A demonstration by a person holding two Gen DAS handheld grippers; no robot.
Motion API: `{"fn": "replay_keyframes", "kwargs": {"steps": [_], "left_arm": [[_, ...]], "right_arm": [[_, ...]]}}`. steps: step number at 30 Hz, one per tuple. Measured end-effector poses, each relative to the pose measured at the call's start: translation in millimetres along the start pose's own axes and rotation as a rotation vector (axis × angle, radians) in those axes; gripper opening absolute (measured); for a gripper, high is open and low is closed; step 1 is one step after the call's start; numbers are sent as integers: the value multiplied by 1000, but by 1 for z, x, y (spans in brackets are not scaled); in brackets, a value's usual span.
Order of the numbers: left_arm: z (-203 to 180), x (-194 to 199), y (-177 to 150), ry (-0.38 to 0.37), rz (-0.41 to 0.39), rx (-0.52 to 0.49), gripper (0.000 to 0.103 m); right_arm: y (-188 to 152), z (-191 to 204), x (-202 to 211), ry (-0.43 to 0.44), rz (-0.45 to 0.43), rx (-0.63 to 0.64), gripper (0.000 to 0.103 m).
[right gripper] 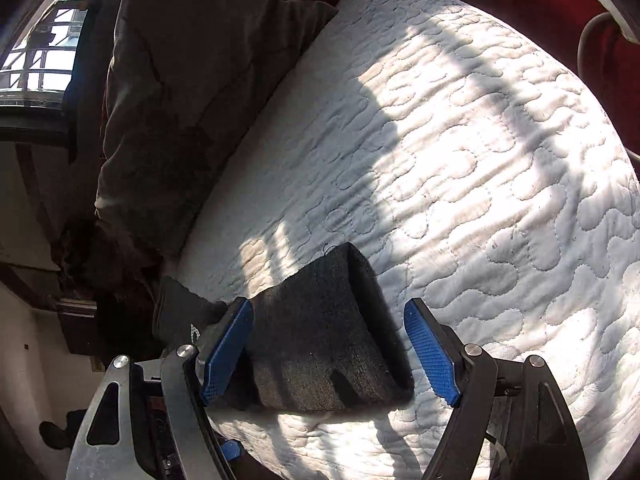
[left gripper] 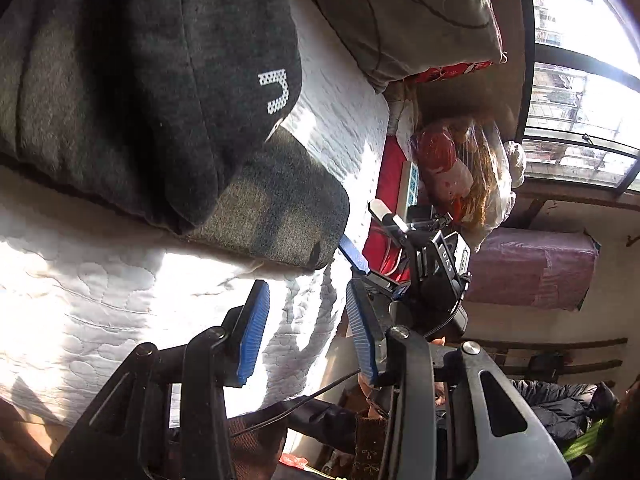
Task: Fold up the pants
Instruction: 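Move both open grippers back to the edge of the folded bundle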
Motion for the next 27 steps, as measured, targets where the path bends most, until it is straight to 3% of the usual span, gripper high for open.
{"fn": "replay_keyframes", "kwargs": {"steps": [3,5,7,9,11,13,15,17,19,21,23,24,26,27], "left_arm": [[-7,39,46,73,-121,-110,37],[-3,60,75,186,-211,-156,37],[10,77,102,332,-311,-132,37],[27,83,121,409,-352,-76,37],[43,75,131,368,-352,-3,37],[53,47,133,172,-264,100,36],[43,17,122,50,-190,140,36],[11,-10,95,-101,-71,86,36],[-34,-36,56,-189,67,-25,36],[-60,-52,23,-205,158,-95,36],[-69,-62,0,-197,200,-161,36],[-68,-63,-9,-157,213,-194,36],[-55,-59,-19,-105,192,-198,36],[-46,-52,-21,-73,144,-171,36]], "right_arm": [[-22,-8,-8,36,75,-7,80],[-35,-12,-7,57,43,-21,81],[-38,-15,-5,92,11,-65,81],[-40,-20,-2,123,-4,-127,81],[-40,-21,-1,126,-12,-148,81],[-40,-20,0,120,-12,-151,80],[-41,-18,3,123,-20,-155,81],[-42,-15,10,138,-34,-157,81],[-41,-16,18,149,-46,-156,80],[-41,-24,30,147,-55,-161,81],[-40,-33,39,143,-66,-174,80],[-39,-40,44,133,-75,-182,81],[-36,-52,52,143,-88,-206,81],[-34,-57,55,152,-97,-222,81]]}}
Point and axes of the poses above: each gripper's, at about its wrist camera, not at the fingertips, and x roughly against the way its jaws point, z to its left, y to its top, the point moved 3 cm from there along -x, roughly the way its jaws point, and after that the axes turned 7 degrees about -z, right-handed, at the moved point
